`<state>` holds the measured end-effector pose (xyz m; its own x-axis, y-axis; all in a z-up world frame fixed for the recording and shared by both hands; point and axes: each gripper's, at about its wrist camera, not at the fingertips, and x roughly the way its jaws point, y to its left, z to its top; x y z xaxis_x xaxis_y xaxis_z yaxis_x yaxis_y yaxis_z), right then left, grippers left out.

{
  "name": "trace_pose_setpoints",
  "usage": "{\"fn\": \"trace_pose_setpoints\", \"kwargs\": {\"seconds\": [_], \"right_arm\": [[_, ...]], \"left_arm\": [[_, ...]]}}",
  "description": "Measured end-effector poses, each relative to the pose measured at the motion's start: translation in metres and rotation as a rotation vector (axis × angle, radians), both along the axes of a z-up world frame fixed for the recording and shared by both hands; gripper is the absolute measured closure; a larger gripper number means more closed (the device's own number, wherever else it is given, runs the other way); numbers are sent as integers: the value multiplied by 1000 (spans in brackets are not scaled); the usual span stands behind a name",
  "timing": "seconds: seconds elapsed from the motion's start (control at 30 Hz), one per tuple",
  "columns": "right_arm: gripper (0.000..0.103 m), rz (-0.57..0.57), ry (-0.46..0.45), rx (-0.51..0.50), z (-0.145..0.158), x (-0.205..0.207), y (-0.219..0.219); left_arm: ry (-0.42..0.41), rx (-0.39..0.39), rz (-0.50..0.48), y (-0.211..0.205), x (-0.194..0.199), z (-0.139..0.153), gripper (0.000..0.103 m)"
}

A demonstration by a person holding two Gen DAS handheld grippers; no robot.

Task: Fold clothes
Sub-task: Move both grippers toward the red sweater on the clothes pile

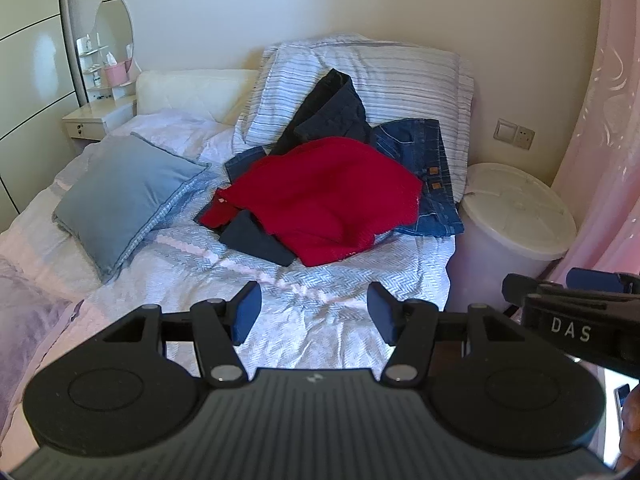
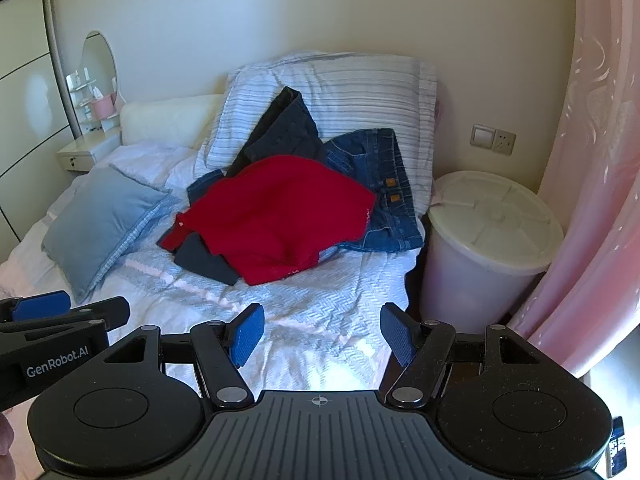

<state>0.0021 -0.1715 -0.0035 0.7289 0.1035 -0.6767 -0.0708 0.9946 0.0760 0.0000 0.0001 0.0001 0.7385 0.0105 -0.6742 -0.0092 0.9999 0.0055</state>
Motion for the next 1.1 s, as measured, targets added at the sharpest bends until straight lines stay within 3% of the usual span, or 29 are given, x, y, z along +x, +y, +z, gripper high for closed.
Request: {"fn": "trace_pose_setpoints", "kwargs": {"seconds": [1.1], "right_arm": [[35, -14, 5, 2, 2, -18, 10]], "left_arm": [[-5, -15, 6, 19, -30, -3, 48]]}}
